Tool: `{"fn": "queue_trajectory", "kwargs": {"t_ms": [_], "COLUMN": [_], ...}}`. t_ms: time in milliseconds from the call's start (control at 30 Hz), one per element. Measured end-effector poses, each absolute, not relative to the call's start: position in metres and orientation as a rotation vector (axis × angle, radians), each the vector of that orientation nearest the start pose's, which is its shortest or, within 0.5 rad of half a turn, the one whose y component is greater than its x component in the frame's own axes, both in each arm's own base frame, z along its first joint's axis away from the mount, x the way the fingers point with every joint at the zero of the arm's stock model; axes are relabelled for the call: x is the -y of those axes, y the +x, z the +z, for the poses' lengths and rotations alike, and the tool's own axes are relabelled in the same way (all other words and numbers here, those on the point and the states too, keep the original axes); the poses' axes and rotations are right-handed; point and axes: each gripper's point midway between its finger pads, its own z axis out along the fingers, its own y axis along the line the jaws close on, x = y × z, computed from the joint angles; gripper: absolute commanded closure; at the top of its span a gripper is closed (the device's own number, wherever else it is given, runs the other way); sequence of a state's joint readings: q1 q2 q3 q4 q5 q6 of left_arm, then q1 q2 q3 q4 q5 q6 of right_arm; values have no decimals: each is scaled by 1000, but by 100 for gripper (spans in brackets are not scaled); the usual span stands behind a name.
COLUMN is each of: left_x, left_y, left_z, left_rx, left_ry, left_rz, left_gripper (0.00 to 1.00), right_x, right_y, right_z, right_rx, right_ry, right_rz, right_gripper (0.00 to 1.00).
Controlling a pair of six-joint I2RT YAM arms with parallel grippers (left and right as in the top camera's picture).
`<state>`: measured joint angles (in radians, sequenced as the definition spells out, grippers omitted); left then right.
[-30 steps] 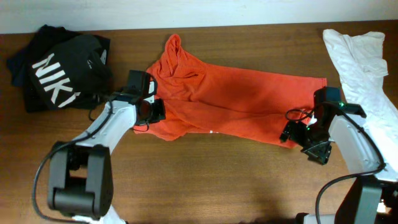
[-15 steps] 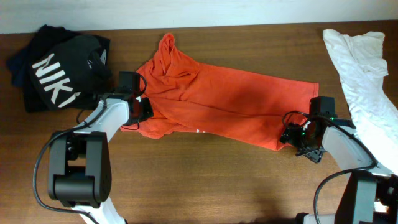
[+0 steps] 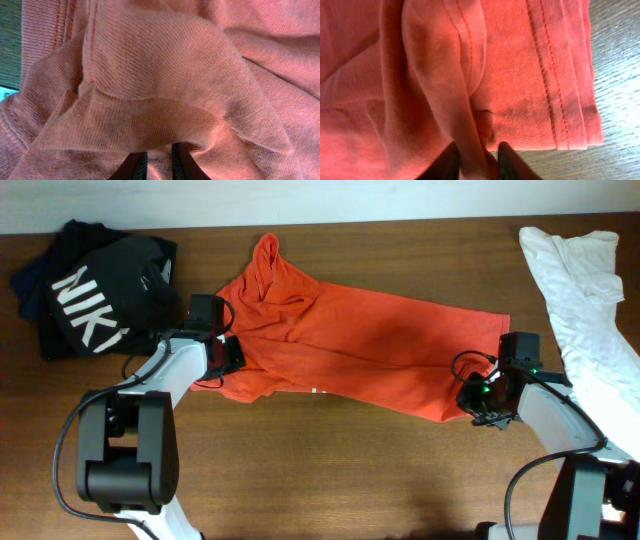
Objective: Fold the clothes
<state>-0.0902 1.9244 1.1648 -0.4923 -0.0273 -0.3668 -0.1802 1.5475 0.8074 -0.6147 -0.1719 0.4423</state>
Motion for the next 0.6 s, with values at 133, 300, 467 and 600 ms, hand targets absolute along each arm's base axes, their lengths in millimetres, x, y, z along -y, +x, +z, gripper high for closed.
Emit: {"fn": "queue_trajectory", "kwargs": {"t_ms": [133, 300, 467, 600], "left_x": [32, 32, 31, 31], "left_y": [406, 405, 405, 405], "left_z": [3, 2, 2, 2], "left_rx": [-2796, -2801, -2803, -2803], "left_ry": [-395, -396, -398, -398], "left_rz": [-65, -63, -53, -53], "left_gripper": [82, 82, 82, 82], "right_x": [23, 32, 91, 97], "right_y": [291, 296, 318, 316], "right_z": [19, 31, 105, 103], "right_rx": [-2790, -2782, -2681, -2691], "right_ry": [872, 915, 1036, 1039], "right_rz": [300, 292, 117, 64], "right_gripper": [96, 96, 96, 96]}}
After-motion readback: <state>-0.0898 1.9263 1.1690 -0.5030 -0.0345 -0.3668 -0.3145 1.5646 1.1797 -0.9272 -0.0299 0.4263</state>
